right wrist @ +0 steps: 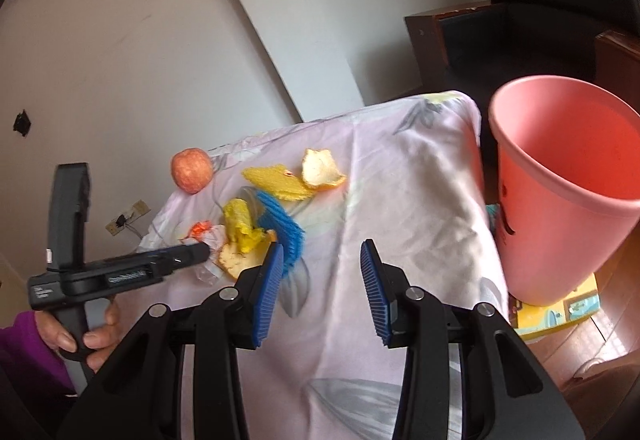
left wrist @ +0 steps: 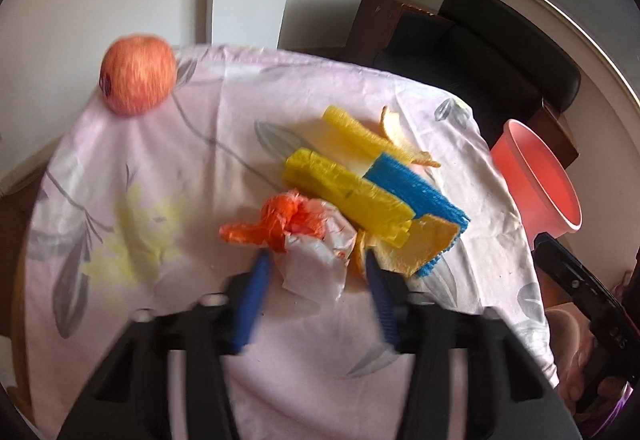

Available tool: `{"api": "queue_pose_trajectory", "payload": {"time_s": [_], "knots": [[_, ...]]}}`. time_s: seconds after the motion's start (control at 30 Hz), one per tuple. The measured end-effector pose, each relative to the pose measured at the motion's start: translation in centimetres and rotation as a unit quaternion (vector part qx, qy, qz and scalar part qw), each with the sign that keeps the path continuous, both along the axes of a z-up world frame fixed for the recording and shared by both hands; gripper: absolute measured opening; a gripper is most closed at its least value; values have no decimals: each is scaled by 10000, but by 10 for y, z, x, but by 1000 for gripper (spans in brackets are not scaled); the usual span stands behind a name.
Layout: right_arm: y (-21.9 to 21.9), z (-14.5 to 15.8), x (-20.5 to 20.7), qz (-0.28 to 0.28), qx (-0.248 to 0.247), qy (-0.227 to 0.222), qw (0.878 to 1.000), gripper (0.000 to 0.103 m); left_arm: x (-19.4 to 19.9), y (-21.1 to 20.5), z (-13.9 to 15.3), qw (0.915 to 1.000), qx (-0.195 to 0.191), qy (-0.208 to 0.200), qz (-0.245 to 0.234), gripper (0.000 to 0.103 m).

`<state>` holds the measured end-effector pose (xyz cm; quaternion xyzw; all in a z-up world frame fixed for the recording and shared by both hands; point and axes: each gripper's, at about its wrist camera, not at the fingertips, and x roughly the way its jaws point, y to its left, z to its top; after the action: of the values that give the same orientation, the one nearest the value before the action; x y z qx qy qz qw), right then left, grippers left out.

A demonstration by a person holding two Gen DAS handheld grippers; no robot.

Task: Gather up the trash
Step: 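Grasp the orange plastic bag with the left tool while the right grasps the yellow foam net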

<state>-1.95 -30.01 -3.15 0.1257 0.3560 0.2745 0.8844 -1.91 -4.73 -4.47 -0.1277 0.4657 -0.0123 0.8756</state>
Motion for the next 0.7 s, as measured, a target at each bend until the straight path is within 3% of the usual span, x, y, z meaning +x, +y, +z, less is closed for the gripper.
{"api": "queue_pose_trajectory", "payload": {"time_s": [0.13,0.4,0.7], "knots": [[19,12,7,453,102,-121,9988,41,-5,11,-2,9999,-135,-50,43,24],[78,9,28,1226,-124,3,9924,41,-21,41,3,9988,-350,-249,254,23],[117,-13,47,1357,-600,239,9887,41,-26,60,-1,9976,-499,-283,378,23]]}}
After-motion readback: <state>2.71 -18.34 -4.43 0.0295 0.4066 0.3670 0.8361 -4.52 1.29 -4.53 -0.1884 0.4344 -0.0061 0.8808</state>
